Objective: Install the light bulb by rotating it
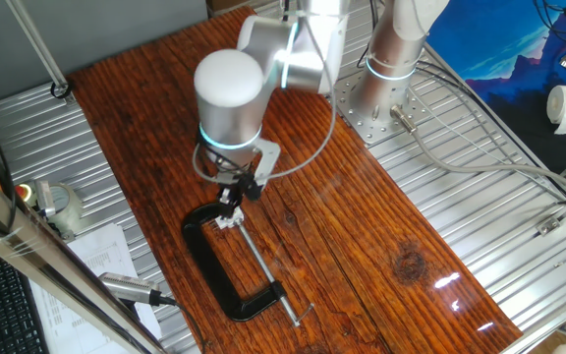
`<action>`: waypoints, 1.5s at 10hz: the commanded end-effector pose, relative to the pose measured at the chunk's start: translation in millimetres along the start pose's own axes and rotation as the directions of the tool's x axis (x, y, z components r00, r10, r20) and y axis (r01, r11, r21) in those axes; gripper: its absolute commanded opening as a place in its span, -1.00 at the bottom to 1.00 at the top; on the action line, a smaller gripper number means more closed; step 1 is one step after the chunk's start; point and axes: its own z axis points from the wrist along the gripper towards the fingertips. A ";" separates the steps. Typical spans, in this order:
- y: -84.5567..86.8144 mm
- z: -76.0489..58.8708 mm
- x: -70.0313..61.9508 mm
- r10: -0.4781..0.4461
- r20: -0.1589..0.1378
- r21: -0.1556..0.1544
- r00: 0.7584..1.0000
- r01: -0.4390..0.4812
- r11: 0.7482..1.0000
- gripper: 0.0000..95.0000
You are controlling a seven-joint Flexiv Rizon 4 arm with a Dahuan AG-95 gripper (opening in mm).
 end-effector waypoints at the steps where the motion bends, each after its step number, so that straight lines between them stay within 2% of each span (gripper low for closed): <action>1: -1.4 0.3 1.6 -0.008 -0.001 -0.002 1.000 0.008 1.000 0.60; 4: 0.6 2.5 3.1 -0.033 -0.002 0.000 0.999 0.033 0.999 0.60; 5: 0.6 2.7 3.1 -0.038 -0.003 0.001 0.999 0.038 0.999 0.20; 11: 1.0 9.1 6.9 -0.046 -0.001 0.011 0.999 0.046 0.999 0.20; 15: 1.0 8.9 7.0 -0.140 0.005 0.013 0.990 0.140 0.990 0.20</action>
